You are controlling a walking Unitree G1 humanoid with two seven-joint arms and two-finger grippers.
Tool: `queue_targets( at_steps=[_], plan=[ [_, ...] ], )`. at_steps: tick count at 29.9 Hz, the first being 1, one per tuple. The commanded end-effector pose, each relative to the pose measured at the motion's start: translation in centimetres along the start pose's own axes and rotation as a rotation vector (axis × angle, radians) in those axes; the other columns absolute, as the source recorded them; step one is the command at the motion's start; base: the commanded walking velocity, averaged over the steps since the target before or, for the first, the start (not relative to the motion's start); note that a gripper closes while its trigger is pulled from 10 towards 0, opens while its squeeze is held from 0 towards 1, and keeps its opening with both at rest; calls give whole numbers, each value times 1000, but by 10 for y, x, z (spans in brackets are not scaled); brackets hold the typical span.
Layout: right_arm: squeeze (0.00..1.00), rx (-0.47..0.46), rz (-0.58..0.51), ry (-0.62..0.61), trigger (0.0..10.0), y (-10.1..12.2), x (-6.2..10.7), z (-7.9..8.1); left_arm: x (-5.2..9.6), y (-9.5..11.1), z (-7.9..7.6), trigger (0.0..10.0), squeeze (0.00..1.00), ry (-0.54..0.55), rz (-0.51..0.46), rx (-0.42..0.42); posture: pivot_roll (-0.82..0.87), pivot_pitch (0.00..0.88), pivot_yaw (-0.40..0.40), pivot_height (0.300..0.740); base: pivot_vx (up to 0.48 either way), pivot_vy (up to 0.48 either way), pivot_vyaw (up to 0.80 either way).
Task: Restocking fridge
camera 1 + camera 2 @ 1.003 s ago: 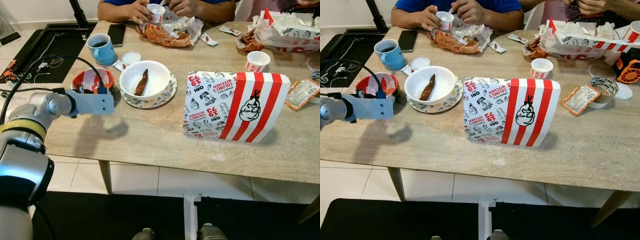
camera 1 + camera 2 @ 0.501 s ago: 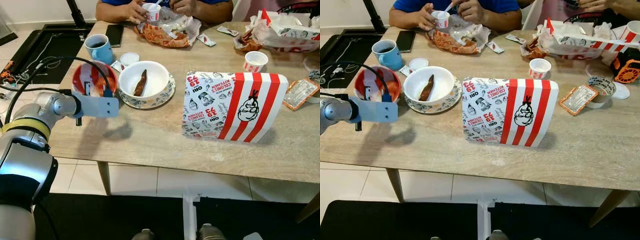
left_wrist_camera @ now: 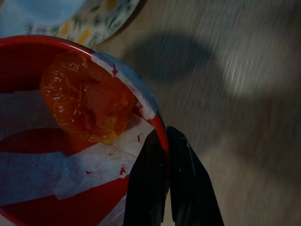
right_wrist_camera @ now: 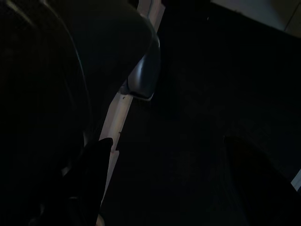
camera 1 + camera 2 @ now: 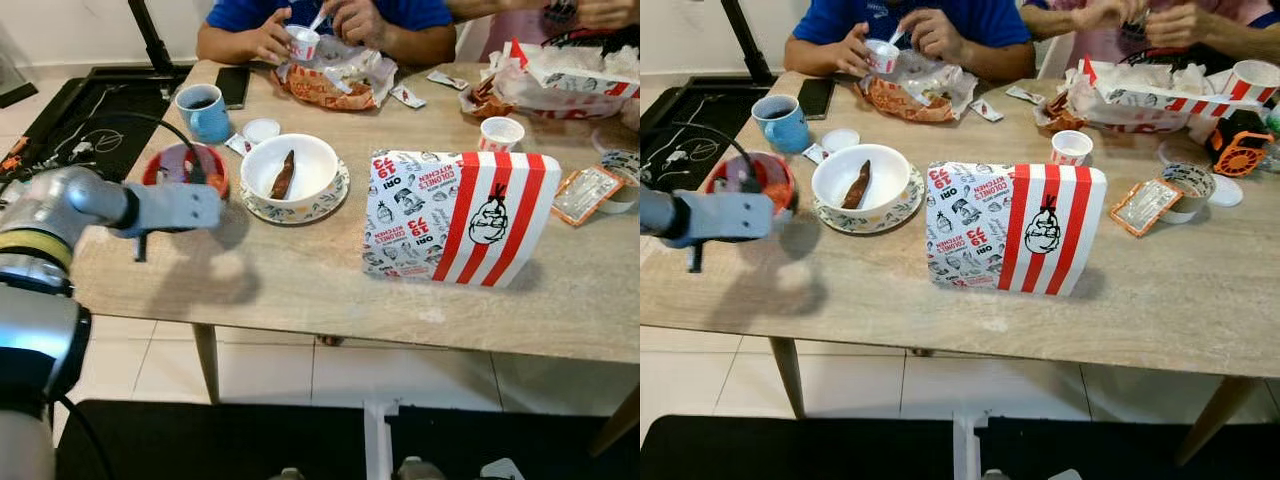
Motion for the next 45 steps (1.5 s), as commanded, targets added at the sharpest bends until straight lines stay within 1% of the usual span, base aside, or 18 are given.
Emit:
queue_targets(
  at_steps=[1, 4, 6, 10, 13, 15, 17, 20, 24, 25, 26, 27, 29, 30, 32, 38, 41, 45],
  plan=[
    [0, -26, 23, 15, 10000, -7, -1, 8, 22, -23, 4, 0, 0, 45, 55, 49, -93, 48, 69, 740, 0, 0, 0],
    [0, -30, 23, 14, 10000, -6, -1, 8, 31, -37, 2, 0, 0, 58, 92, 82, -91, 46, 70, 740, 0, 0, 0],
    [0, -38, 23, 14, 10000, -5, -2, 9, 48, -67, -5, 0, 0, 98, 172, 168, -80, 33, 78, 740, 0, 0, 0],
    [0, -42, 22, 13, 10000, -4, -2, 9, 56, -82, -10, 0, 0, 122, 206, 216, -76, 29, 79, 740, 0, 0, 0],
    [0, -56, 22, 11, 10000, -3, -3, 10, 72, -128, -38, 0, 0, 200, 311, 389, -61, 17, 80, 740, 0, 0, 0],
    [0, -56, 22, 11, 10000, -3, -3, 10, 72, -128, -38, 0, 0, 200, 311, 389, -61, 17, 80, 740, 0, 0, 0],
    [0, -70, 26, 9, 10000, -3, -3, 10, 81, -165, -66, 745, 0, 294, 418, 544, -56, 4, 84, 740, 0, 0, 0],
    [0, -75, 27, 6, 10000, -3, -3, 10, 82, -185, -91, 667, 0, 358, 472, 659, -54, 0, 82, 740, 0, 0, 0],
    [0, -76, 28, 2, 10000, -3, -3, 9, 76, -197, -113, 1255, 0, 384, 502, 744, -50, 0, 69, 740, 0, 0, 0],
    [0, -76, 29, 1, 10000, -3, -3, 9, 73, -199, -122, 2510, 0, 384, 506, 772, -48, 0, 67, 740, 0, 0, 0],
    [0, -76, 29, 1, 10000, -3, -3, 9, 73, -199, -122, 2510, 0, 384, 506, 772, -48, 0, 67, 740, 0, 0, 0],
    [0, -72, 32, 0, 10000, -4, -3, 8, 68, -203, -133, 10000, 0, 381, 512, 807, -48, 0, 62, 740, 0, 0, 0],
    [0, -72, 32, 0, 10000, -4, -3, 8, 68, -203, -133, 10000, 0, 381, 512, 807, -48, 0, 62, 740, 0, 0, 0],
    [0, -58, 39, -3, 10000, -5, -2, 5, 51, -210, -177, 10000, 0, 345, 553, 893, -51, 0, 56, 740, 0, 0, 0],
    [0, -52, 42, -4, 10000, -6, -2, 5, 44, -216, -205, 10000, 0, 351, 601, 954, -51, 0, 56, 740, 0, 0, 0],
    [0, -51, 44, -5, 10000, -6, -2, 5, 42, -220, -217, 10000, 0, 412, 637, 1031, -51, 0, 52, 740, 0, 0, 0],
    [0, -50, 46, -6, 10000, -7, -1, 5, 24, -216, -249, 10000, 0, 391, 662, 1135, -52, 0, 51, 740, 0, 0, 0],
    [0, -48, 48, -7, 10000, -8, -1, 4, 12, -210, -271, 10000, 0, 352, 674, 1173, -55, 0, 49, 740, 0, 0, 0]
  ],
)
Point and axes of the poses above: a point about 5 cm out from each wrist's last joint towards the gripper, its own x axis pointing back from the gripper into the wrist, its own y axis along the axis of the wrist's last joint, z = x × y, the point moved 4 cm from there along -x, pointing out of the wrist towards the gripper, and after that the axes turned 7 degrees about x, right-handed, at the moved point
